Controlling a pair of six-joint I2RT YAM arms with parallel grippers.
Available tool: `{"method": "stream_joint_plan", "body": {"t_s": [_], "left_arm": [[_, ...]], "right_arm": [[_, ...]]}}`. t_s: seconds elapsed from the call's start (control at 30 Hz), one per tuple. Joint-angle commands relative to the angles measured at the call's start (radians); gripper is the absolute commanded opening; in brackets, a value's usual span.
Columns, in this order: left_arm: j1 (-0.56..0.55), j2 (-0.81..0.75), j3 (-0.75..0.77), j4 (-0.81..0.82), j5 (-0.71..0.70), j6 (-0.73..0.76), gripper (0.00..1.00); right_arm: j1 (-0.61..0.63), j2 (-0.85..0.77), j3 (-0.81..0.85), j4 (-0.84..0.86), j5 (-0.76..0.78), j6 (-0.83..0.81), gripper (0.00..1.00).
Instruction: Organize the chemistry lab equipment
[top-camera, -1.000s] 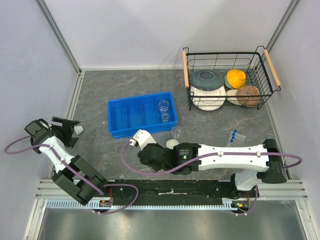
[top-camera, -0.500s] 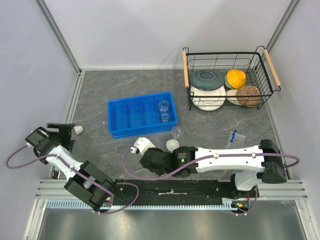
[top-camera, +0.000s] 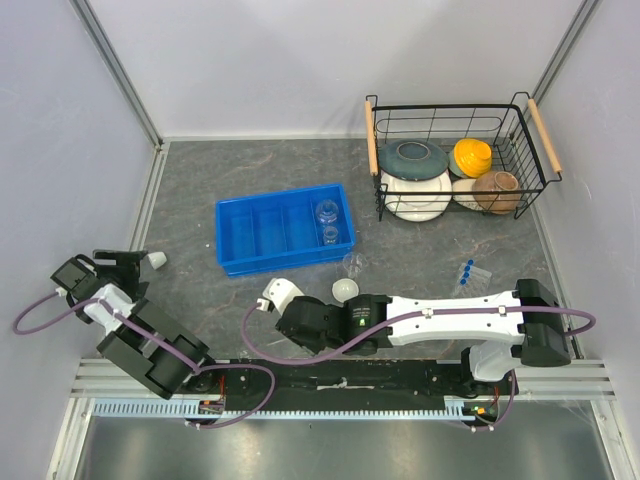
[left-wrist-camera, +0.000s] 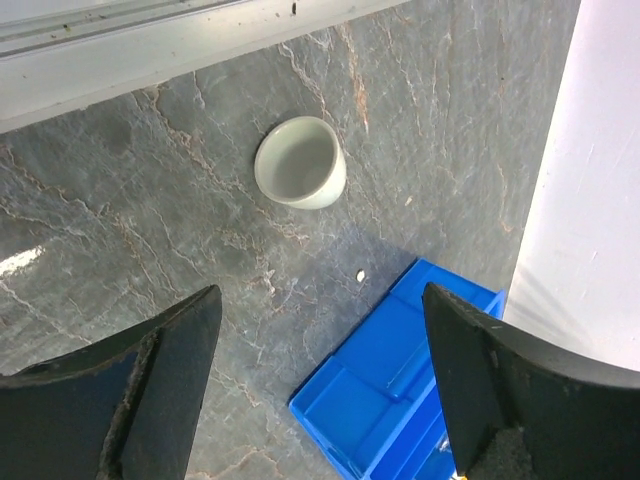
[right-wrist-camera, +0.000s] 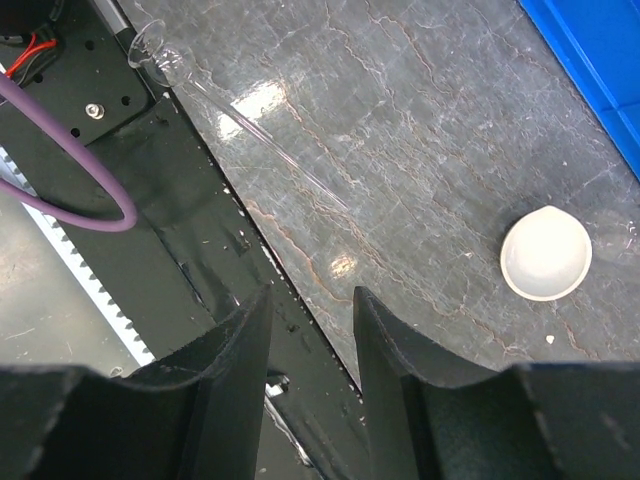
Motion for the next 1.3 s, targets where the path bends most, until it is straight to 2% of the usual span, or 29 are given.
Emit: {"method": "stream_joint_plan", "body": {"t_s": [0.0, 0.27, 0.7, 1.27], "left_arm": [[0.007, 0.037, 0.014, 0.078, 0.003, -0.009, 0.87], [-0.005, 0.086, 0.026, 0.158, 0.006, -0.042, 0.86], [-0.128, 0.207, 0.057, 0.259, -0.045, -0.098, 0.84], [-0.140, 0.292, 0.185, 0.206, -0.085, -0.058, 0.83]], "right_arm": [[-0.003, 0.009, -0.005, 0.043, -0.016, -0.023, 0.45], [-0.019, 0.008, -0.011, 0.061, -0.044, -0.035, 0.45], [-0.043, -0.003, -0.017, 0.060, -0.059, -0.037, 0.45], [-0.068, 0.036, 0.020, 0.060, -0.076, -0.048, 0.45]]}}
